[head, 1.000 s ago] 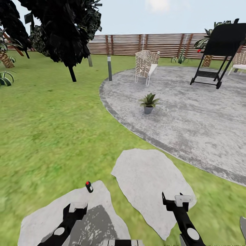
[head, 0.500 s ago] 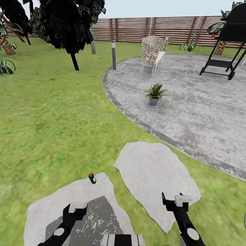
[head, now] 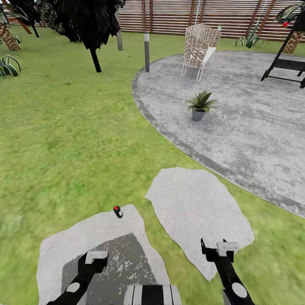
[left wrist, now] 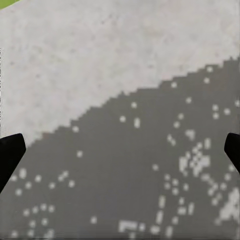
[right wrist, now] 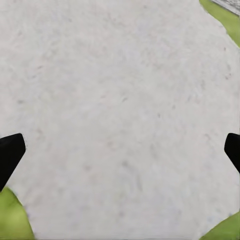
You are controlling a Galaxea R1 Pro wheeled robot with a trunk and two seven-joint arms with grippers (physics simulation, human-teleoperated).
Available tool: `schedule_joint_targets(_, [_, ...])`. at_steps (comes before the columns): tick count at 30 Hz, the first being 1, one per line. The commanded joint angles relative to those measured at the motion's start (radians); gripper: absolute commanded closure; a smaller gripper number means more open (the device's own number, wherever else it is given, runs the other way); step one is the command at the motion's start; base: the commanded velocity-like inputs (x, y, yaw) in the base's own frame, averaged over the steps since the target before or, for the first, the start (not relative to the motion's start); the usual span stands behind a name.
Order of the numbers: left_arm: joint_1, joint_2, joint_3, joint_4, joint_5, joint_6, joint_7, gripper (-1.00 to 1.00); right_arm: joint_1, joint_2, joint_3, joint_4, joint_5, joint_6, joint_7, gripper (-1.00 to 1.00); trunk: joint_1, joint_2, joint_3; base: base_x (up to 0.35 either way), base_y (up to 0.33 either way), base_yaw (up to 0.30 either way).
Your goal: Pick up the pesticide atomizer in the garden and spray insectifuge to fully cover both potted plants in the garden.
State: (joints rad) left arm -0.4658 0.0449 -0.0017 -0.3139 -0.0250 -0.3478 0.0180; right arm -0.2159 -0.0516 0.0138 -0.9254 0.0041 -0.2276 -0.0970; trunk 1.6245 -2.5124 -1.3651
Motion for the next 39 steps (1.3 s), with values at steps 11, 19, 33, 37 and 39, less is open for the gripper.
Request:
schedule_joint_targets(11, [-0.001,0.000,-0.007,0.001,-0.003,-0.004,0.003,-1.00,0.000,-0.001,0.002,0.000,0.001,-0.002,-0.004,-1.00,0.000,0.000,-0.006,0.119,0.000,0.032])
schedule_joint_targets(19, [-0.001,-0.001,-0.008,0.001,-0.003,-0.005,0.003,-1.00,0.000,-0.001,0.002,0.000,0.000,-0.002,-0.004,-1.00,0.000,0.000,-0.006,0.315,0.000,-0.187])
schedule_joint_targets(33, [0.000,0.000,-0.009,-0.001,-0.004,-0.005,0.003,-1.00,0.000,-0.001,0.002,-0.001,0.000,-0.002,-0.004,-1.00,0.000,0.000,-0.006,0.112,0.000,-0.142])
schedule_joint_targets(37, [0.000,0.000,-0.009,-0.002,-0.004,-0.006,0.003,-1.00,0.000,-0.001,0.002,-0.001,0.000,-0.002,-0.004,-1.00,0.000,0.000,-0.006,0.120,0.000,-0.003])
schedule_joint_targets(39, [0.001,0.000,-0.009,-0.003,-0.004,-0.006,0.003,-1.00,0.000,-0.001,0.002,-0.001,0.000,-0.002,-0.004,-1.00,0.000,0.000,-0.006,0.035,0.000,-0.001])
